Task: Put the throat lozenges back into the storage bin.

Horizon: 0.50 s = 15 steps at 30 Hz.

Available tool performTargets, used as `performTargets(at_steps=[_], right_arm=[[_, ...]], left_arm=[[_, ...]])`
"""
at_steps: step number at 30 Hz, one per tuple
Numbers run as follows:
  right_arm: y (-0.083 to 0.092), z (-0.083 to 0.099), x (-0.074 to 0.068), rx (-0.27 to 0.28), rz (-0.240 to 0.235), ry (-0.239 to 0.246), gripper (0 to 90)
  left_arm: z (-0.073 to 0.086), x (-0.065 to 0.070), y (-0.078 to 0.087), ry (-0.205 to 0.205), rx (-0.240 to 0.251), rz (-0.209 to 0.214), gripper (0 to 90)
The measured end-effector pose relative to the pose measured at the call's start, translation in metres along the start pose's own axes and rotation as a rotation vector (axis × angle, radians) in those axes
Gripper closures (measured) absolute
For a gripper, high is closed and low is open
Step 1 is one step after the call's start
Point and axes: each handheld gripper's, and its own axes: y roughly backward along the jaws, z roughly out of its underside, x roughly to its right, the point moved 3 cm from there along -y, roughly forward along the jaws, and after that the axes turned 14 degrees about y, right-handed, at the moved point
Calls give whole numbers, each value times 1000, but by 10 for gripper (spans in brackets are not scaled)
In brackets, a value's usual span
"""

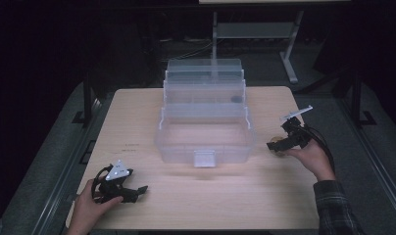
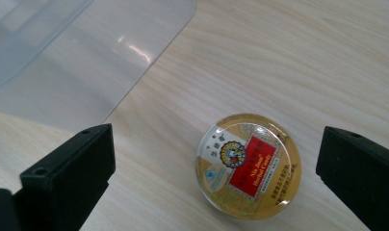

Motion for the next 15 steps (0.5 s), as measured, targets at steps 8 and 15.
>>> performTargets(at_steps=[8, 15], right_arm=[[-11, 1, 10, -37, -6, -38, 0], [-22, 4, 16, -77, -8, -58, 0]], left_arm=[[0, 0, 0, 0, 0, 0, 119], [0, 0, 0, -1, 0, 0, 119]])
